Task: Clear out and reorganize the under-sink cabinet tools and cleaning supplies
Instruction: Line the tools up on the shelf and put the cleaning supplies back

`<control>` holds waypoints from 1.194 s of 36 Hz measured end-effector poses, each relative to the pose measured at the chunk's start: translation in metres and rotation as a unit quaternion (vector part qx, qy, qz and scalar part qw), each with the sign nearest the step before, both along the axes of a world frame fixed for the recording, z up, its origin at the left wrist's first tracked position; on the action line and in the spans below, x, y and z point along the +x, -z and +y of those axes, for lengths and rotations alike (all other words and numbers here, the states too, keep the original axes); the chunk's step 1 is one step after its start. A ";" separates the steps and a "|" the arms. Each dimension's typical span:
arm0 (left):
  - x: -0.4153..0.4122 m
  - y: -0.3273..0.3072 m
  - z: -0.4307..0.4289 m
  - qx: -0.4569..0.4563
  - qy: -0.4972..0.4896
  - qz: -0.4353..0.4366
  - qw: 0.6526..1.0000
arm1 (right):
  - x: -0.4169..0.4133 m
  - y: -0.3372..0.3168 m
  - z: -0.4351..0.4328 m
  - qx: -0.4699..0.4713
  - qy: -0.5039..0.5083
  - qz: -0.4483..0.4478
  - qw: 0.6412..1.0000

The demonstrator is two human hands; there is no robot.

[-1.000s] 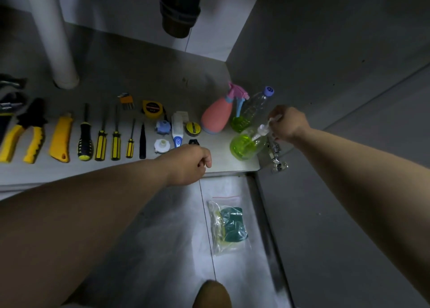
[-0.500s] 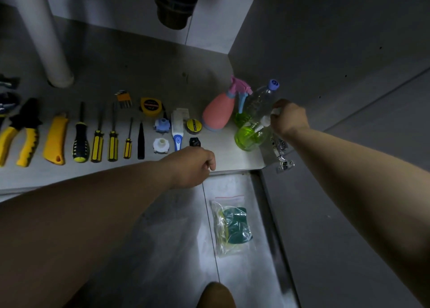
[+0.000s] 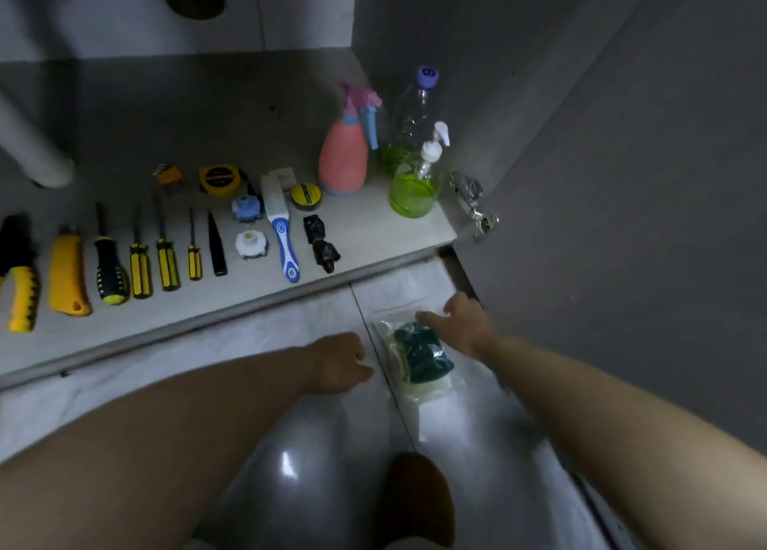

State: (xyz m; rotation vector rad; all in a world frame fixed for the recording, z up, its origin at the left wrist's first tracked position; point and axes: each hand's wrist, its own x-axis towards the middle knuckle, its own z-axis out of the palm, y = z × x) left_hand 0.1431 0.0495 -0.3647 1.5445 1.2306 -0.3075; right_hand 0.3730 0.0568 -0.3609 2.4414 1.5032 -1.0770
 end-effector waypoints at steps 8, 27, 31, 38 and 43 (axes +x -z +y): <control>0.042 0.041 -0.028 -0.145 -0.207 -0.068 0.965 | 0.015 0.046 -0.033 -0.094 0.187 0.219 0.953; -0.016 -0.097 -0.038 -0.076 -0.411 -0.272 0.867 | -0.019 -0.081 -0.060 -0.076 0.223 0.598 0.767; -0.040 -0.190 -0.040 -0.023 -0.390 -0.335 0.857 | -0.051 -0.180 -0.051 -0.018 0.126 0.668 0.733; -0.071 -0.319 -0.089 0.045 -0.387 -0.441 0.809 | -0.107 -0.306 -0.083 0.129 0.085 0.644 0.749; -0.090 -0.362 -0.127 0.107 -0.407 -0.445 0.790 | -0.149 -0.357 -0.113 0.332 0.092 0.541 0.767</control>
